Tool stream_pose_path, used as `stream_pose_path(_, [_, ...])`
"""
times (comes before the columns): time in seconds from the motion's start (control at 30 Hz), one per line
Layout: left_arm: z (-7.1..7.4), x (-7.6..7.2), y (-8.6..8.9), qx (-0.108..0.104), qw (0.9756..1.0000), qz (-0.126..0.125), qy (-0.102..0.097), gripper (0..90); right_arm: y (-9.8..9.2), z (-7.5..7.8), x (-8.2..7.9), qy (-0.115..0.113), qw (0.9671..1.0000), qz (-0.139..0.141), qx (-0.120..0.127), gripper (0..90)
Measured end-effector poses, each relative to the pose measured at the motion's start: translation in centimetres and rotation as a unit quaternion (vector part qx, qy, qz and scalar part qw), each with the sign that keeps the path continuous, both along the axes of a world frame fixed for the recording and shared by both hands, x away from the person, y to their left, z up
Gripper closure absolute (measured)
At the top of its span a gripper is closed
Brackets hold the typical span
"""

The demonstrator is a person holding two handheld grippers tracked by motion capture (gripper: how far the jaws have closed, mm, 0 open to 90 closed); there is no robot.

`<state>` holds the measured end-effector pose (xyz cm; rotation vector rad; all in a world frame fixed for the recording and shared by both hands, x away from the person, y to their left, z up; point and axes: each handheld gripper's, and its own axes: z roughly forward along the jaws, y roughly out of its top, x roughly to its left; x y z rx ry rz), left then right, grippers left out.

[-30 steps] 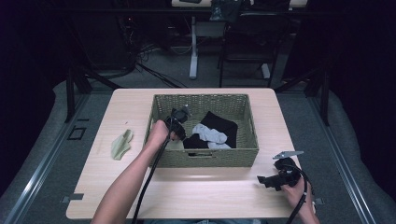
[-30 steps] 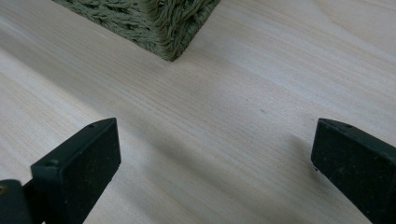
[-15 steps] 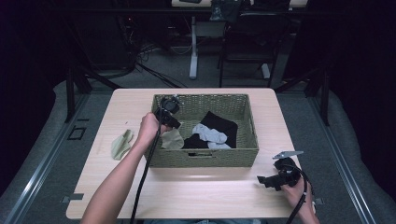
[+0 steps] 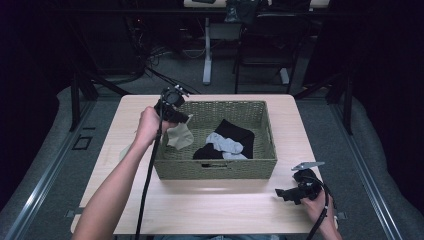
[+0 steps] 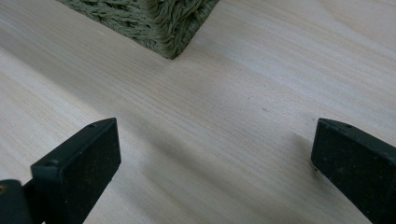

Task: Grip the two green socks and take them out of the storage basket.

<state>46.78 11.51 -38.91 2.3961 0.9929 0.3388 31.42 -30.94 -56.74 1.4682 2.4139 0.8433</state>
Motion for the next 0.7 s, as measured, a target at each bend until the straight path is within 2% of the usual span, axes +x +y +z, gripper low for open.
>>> stream_pose_path(0.2, [2.3, -0.5, 0.5, -0.002, 0.9998, 0.001, -0.018, 85.9, 0.0, 0.0, 0.0, -0.002, 1.0, -0.001, 0.0, 0.8])
stream_pose_path(0.27, [3.2, -0.7, 0.8, -0.007, 0.9997, 0.001, -0.023, 85.9, 0.0, 0.0, 0.0, -0.001, 1.0, 0.0, 0.0, 0.8])
stream_pose_path(0.3, [4.1, -0.9, 1.1, -0.009, 0.9995, 0.003, -0.032, 85.9, 0.0, 0.0, 0.0, 0.0, 1.0, 0.0, 0.0, 0.7])
stream_pose_path(0.33, [4.1, -0.9, 1.1, -0.009, 0.9995, 0.003, -0.032, 85.9, 0.0, 0.0, 0.0, 0.0, 1.0, 0.0, 0.0, 0.7])
stream_pose_path(0.53, [6.4, -1.6, 2.3, -0.017, 0.9986, 0.008, -0.05, 85.8, 0.0, 0.0, 0.0, 0.0, 1.0, -0.001, 0.0, 0.8])
stream_pose_path(0.6, [7.4, -2.0, 3.2, -0.02, 0.998, 0.011, -0.058, 85.8, 0.0, 0.0, 0.0, 0.0, 1.0, 0.0, 0.0, 0.8])
stream_pose_path(0.7, [7.9, -2.4, 3.9, -0.022, 0.9975, 0.016, -0.065, 85.8, 0.0, 0.0, 0.0, 0.0, 1.0, -0.001, -0.001, 0.8])
